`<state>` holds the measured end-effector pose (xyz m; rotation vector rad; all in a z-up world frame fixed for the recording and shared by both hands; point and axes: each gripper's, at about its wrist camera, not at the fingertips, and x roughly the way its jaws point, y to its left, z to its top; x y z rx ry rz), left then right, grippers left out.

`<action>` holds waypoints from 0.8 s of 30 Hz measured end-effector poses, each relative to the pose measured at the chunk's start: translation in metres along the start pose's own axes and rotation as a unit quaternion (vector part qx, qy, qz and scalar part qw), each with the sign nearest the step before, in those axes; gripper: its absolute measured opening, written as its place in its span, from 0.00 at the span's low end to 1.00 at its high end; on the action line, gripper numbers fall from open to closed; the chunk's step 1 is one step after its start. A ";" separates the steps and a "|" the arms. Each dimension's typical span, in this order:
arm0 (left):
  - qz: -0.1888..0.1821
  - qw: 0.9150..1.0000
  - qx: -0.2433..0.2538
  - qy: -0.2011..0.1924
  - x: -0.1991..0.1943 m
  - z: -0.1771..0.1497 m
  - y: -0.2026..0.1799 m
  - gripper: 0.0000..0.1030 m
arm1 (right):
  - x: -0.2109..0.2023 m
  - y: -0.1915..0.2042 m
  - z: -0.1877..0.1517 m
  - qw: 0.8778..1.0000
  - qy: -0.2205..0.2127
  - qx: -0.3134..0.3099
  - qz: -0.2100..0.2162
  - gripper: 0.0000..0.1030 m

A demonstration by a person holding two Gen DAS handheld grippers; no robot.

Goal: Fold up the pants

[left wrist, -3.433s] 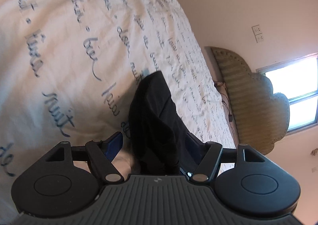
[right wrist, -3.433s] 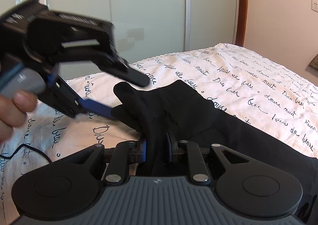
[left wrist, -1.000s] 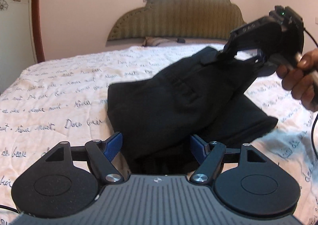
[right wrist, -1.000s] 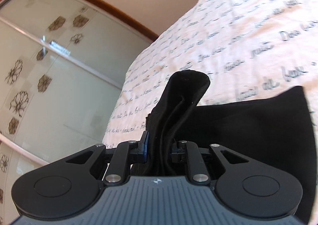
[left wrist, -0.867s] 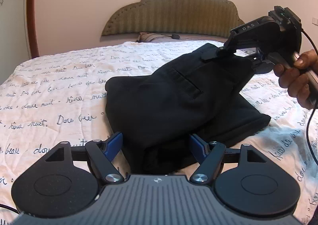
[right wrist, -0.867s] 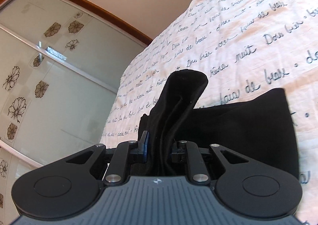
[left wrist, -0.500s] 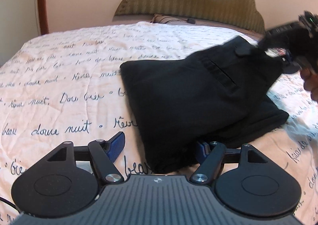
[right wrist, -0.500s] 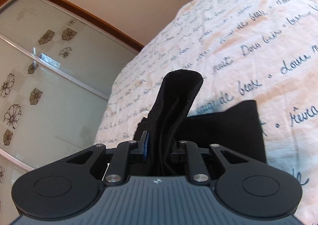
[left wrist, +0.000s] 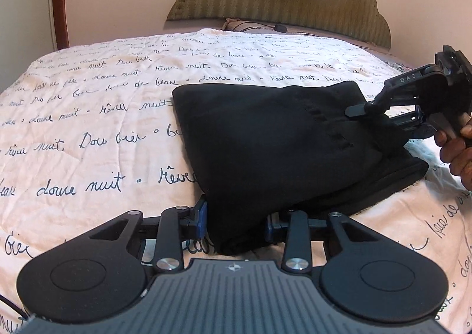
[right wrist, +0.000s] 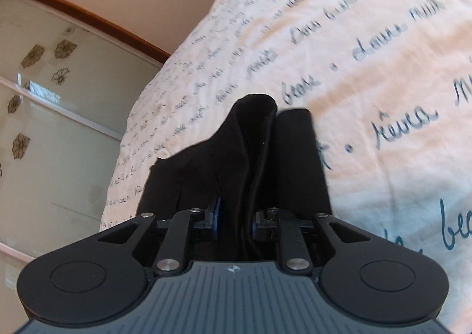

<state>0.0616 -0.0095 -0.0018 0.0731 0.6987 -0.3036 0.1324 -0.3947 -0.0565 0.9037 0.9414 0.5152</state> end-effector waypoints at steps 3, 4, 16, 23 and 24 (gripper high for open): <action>0.002 1.000 0.011 0.001 -0.010 0.001 -0.001 0.41 | -0.011 -0.007 0.000 0.999 -0.006 0.030 0.013 0.24; 0.000 1.000 0.015 -0.001 -0.017 0.002 0.001 0.44 | -0.018 -0.007 0.000 0.999 -0.013 0.033 0.009 0.25; -0.042 0.999 0.005 -0.033 -0.040 0.063 -0.025 0.50 | -0.036 0.071 -0.008 0.993 -0.076 -0.092 0.016 0.31; -0.037 0.999 0.024 -0.020 -0.008 0.070 -0.051 0.55 | 0.011 0.047 -0.011 0.997 -0.025 -0.071 -0.026 0.32; -0.036 0.999 0.018 -0.006 0.002 0.069 -0.048 0.55 | 0.011 0.039 -0.012 0.998 -0.028 -0.055 -0.010 0.32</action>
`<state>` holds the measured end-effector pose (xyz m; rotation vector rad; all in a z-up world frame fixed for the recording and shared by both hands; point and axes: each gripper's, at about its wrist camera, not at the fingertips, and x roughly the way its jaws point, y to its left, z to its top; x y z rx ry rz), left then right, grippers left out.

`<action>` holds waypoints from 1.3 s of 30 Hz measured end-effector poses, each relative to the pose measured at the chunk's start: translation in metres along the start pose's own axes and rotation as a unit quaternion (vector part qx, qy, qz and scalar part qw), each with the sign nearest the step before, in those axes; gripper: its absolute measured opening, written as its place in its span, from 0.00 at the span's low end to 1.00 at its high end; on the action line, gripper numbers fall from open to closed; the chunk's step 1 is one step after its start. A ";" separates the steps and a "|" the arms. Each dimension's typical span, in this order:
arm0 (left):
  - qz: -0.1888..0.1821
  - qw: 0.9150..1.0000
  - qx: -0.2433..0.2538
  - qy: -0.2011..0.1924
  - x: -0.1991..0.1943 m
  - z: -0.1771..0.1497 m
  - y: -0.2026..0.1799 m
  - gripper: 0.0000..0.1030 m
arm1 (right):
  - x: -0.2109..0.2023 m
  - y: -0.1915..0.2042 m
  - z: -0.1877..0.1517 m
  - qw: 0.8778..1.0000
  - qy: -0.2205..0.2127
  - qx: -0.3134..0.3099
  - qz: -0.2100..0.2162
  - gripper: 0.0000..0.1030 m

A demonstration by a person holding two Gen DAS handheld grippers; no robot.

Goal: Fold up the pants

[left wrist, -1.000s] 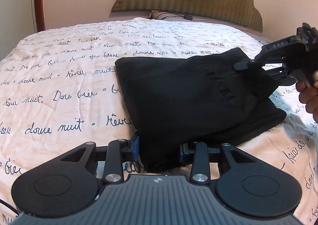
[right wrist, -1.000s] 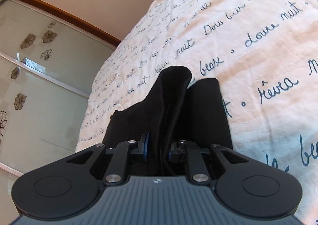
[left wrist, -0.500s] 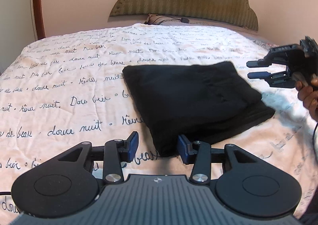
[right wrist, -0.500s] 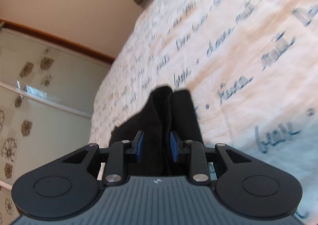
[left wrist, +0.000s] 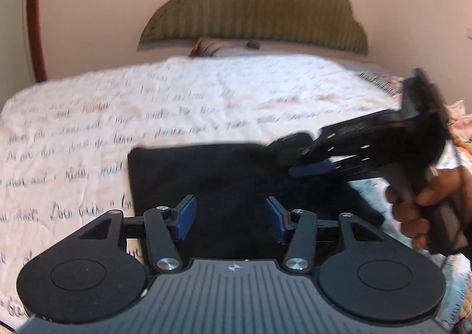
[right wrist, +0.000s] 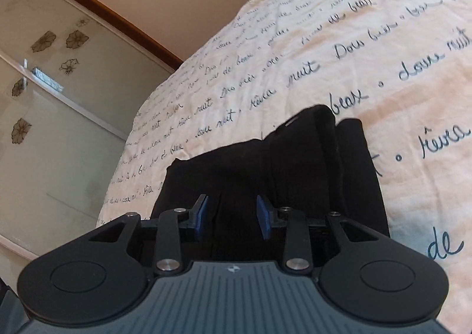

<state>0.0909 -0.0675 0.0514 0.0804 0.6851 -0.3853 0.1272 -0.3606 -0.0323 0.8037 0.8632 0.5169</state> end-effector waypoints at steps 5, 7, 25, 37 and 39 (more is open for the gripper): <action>0.012 0.999 -0.009 0.040 0.027 -0.021 0.011 0.56 | -0.005 -0.018 -0.007 0.998 -0.011 0.040 0.039 0.32; 0.012 0.999 -0.014 0.039 0.028 -0.023 0.013 0.56 | -0.006 -0.012 -0.007 0.999 -0.010 0.031 0.029 0.32; 0.002 0.998 -0.040 -0.040 -0.023 -0.033 0.043 0.59 | -0.030 0.015 -0.007 0.999 -0.043 -0.004 0.028 0.74; -0.033 0.980 -0.194 0.012 -0.024 -0.055 0.088 0.62 | -0.086 -0.031 -0.051 0.991 -0.016 0.127 0.037 0.76; -0.054 0.971 -0.231 0.029 -0.017 -0.058 0.093 0.62 | -0.082 -0.028 -0.054 0.993 -0.010 0.119 0.014 0.75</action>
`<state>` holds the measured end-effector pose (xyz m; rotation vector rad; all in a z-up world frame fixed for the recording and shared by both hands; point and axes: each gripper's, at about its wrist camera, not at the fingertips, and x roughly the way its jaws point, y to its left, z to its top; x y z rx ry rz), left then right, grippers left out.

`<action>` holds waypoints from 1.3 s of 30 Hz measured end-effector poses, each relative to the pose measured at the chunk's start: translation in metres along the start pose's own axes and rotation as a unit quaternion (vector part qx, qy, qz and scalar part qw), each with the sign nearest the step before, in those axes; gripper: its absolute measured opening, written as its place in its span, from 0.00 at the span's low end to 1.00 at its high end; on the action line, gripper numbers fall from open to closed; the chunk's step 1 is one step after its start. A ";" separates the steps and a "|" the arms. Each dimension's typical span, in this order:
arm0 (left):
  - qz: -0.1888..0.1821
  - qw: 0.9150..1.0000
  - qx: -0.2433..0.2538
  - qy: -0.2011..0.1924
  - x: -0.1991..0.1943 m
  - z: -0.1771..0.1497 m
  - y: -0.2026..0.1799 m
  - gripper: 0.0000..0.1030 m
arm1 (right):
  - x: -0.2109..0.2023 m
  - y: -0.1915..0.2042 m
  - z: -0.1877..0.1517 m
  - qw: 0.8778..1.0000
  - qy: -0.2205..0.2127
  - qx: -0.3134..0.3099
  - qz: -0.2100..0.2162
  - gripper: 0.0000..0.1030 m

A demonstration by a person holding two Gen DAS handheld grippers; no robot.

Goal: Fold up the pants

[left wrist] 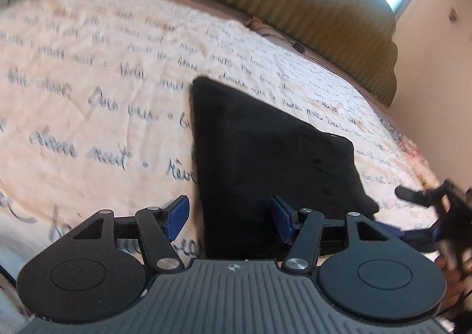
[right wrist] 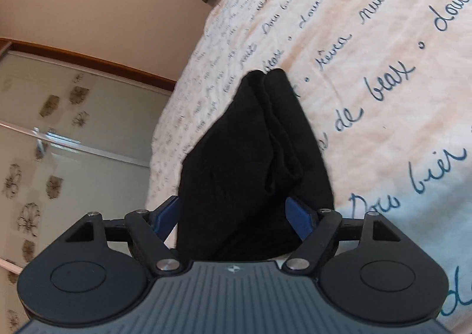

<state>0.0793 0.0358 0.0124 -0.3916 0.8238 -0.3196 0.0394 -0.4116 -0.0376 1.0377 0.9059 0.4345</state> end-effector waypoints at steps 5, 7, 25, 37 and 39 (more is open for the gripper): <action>-0.021 0.999 -0.045 0.018 0.009 -0.001 0.009 0.66 | 0.005 0.002 0.003 1.000 -0.007 -0.006 -0.010 0.75; -0.017 0.999 -0.043 0.017 0.008 -0.002 0.007 0.67 | 0.016 0.001 0.003 1.000 -0.007 -0.004 -0.005 0.75; -0.023 0.999 -0.040 0.015 0.004 -0.016 0.001 0.51 | 0.023 -0.032 0.000 1.000 -0.030 0.002 0.005 0.11; -0.038 0.999 -0.027 0.012 -0.049 0.013 0.006 0.39 | -0.034 0.021 0.010 0.991 -0.110 -0.078 -0.009 0.56; -0.040 0.999 -0.002 -0.008 -0.049 0.019 -0.006 0.39 | -0.021 0.045 0.011 0.988 -0.097 -0.117 0.006 0.65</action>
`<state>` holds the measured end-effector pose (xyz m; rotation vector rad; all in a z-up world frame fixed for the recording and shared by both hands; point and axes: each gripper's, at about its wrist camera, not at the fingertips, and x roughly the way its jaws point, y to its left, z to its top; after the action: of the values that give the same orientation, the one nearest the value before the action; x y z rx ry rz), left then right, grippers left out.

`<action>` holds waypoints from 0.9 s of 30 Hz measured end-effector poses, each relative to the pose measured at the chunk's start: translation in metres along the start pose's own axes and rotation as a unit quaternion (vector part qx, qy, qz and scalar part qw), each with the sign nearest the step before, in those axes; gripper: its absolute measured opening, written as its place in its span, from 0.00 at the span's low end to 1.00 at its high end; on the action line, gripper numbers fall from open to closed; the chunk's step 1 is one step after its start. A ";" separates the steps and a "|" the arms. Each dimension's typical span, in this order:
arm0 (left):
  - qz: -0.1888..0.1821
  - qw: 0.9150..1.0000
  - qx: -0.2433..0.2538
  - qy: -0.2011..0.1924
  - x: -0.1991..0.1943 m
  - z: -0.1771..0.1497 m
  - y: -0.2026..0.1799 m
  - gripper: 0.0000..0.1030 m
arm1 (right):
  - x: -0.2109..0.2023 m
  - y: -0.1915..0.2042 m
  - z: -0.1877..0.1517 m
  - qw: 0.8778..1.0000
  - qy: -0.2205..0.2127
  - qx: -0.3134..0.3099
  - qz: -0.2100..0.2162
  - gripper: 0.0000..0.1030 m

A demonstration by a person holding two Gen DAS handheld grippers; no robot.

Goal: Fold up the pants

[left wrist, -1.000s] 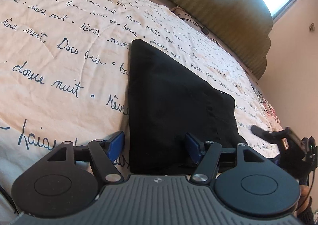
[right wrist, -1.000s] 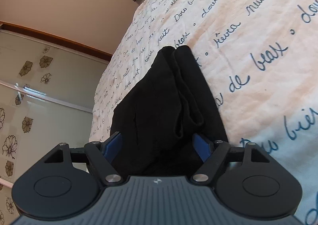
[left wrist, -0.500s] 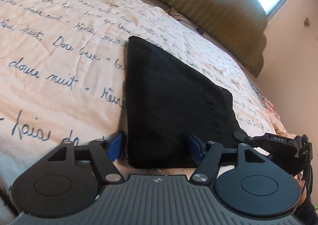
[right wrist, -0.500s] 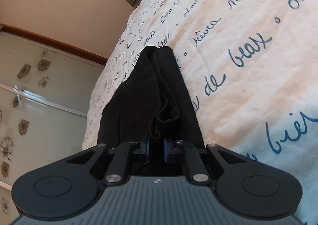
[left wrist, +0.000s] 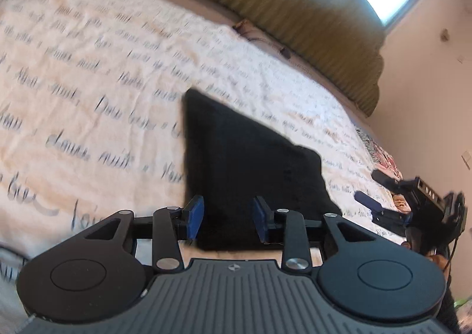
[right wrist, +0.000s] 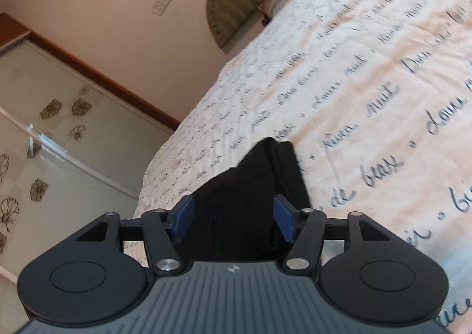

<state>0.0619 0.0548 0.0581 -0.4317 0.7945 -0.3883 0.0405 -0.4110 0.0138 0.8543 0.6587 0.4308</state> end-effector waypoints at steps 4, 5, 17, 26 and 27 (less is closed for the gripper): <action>-0.016 0.998 0.053 -0.016 0.027 -0.002 -0.030 0.44 | 0.063 0.038 0.003 0.996 0.064 -0.008 0.068 0.67; -0.002 0.998 0.065 -0.009 0.036 -0.006 -0.034 0.42 | 0.084 0.047 0.004 0.992 0.089 -0.004 0.086 0.67; 0.056 0.988 0.144 -0.011 0.066 -0.050 -0.035 0.46 | 0.286 0.077 -0.011 0.960 0.273 0.047 0.044 0.66; 0.041 0.988 0.144 -0.039 0.046 -0.055 -0.033 0.45 | 0.240 0.083 -0.003 0.965 0.248 0.025 0.082 0.69; 0.037 0.988 0.143 -0.045 0.039 -0.052 -0.035 0.46 | 0.220 0.082 -0.001 0.966 0.238 0.018 0.099 0.69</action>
<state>0.0415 -0.0055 0.0204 -0.1509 0.6524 -0.4037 0.1913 -0.2318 0.0006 0.8616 1.0303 0.8228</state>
